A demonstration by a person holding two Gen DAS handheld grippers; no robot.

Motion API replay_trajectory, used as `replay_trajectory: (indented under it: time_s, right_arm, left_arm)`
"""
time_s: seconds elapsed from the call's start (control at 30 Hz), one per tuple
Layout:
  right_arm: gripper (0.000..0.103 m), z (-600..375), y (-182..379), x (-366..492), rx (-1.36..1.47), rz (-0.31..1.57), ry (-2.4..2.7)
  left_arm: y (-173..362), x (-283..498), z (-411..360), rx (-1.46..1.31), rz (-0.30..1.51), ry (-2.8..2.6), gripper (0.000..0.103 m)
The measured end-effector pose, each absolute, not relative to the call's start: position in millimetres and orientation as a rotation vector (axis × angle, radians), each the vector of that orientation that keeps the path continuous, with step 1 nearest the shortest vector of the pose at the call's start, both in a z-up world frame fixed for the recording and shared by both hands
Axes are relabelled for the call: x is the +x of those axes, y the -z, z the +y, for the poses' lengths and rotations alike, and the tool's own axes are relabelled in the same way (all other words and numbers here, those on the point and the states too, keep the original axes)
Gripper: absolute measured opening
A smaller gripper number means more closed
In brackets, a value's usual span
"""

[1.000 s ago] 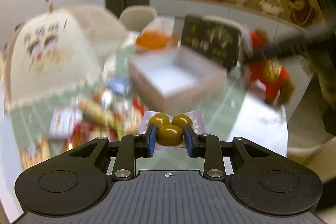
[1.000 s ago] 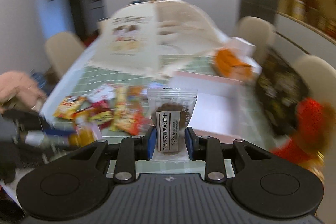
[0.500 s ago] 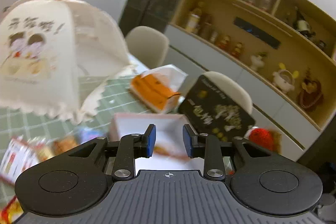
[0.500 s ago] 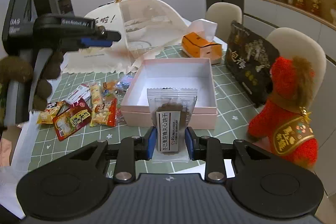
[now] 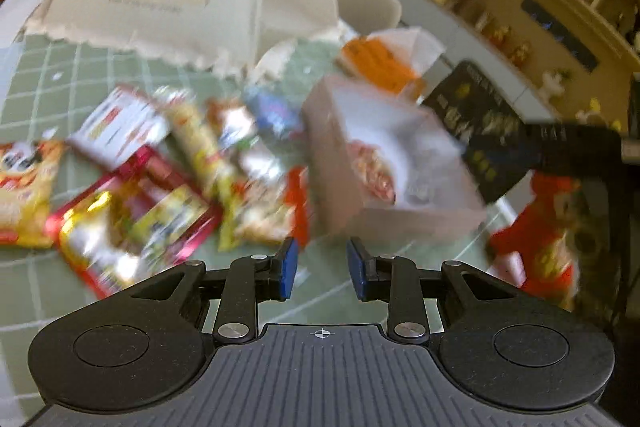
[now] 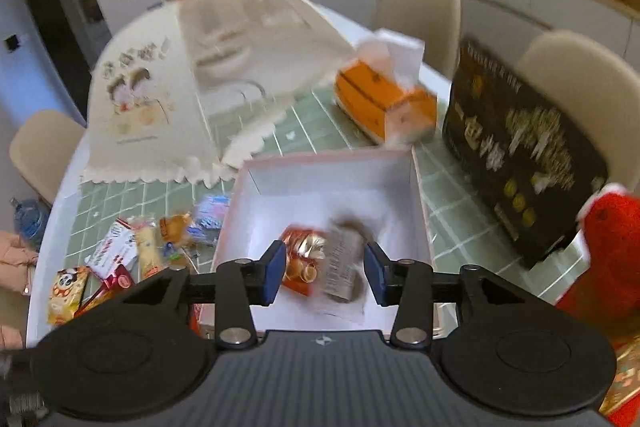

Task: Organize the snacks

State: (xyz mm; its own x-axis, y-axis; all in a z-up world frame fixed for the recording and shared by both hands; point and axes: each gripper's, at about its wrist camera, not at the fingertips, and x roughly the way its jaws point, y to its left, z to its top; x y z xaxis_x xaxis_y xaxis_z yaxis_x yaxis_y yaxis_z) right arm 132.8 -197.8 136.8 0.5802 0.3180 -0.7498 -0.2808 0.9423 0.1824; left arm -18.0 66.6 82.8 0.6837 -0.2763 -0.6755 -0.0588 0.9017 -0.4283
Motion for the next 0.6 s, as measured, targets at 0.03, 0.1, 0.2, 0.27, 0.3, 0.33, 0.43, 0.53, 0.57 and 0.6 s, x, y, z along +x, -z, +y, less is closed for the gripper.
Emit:
replay_trajectory:
  time_s: [0.03,0.1,0.2,0.27,0.3,0.33,0.43,0.53,0.57,0.6]
  right_arm:
    - [0.043,-194,-132,132,0.057,0.898,-0.366]
    - [0.046,-184,-122,122,0.071,0.915,-0.439]
    - [0.05,-157,-108,99,0.029,0.927,-0.553]
    - [0.051,-136,-98,81,-0.014,0.939,-0.621]
    - [0.051,-124,-92,71,-0.039,0.945,-0.656]
    - [0.051,-113,-86,62,-0.065,0.947,-0.683]
    - [0.051,-90,-74,40,-0.143,0.941,-0.694]
    - [0.051,-78,-70,29,-0.169,0.941,-0.703]
    - [0.051,-75,-69,26,-0.179,0.941,-0.712]
    - [0.052,-72,-69,25,-0.19,0.937,-0.716]
  left_arm:
    - [-80,-23,71,-0.43,0.823,0.108,0.031]
    - [-74,-34,83,-0.398,0.828,0.048,0.031]
    - [-65,-48,101,-0.367,0.848,-0.062,0.031]
    - [-59,-56,116,-0.381,0.859,-0.134,0.031]
    - [-58,-59,123,-0.398,0.856,-0.159,0.031]
    - [-57,-63,132,-0.421,0.844,-0.188,0.031]
    - [-56,-72,165,-0.485,0.786,-0.314,0.031]
    - [-56,-79,203,-0.559,0.747,-0.439,0.031]
    - [-56,-80,215,-0.585,0.743,-0.469,0.031]
    - [-57,-81,222,-0.604,0.742,-0.486,0.031]
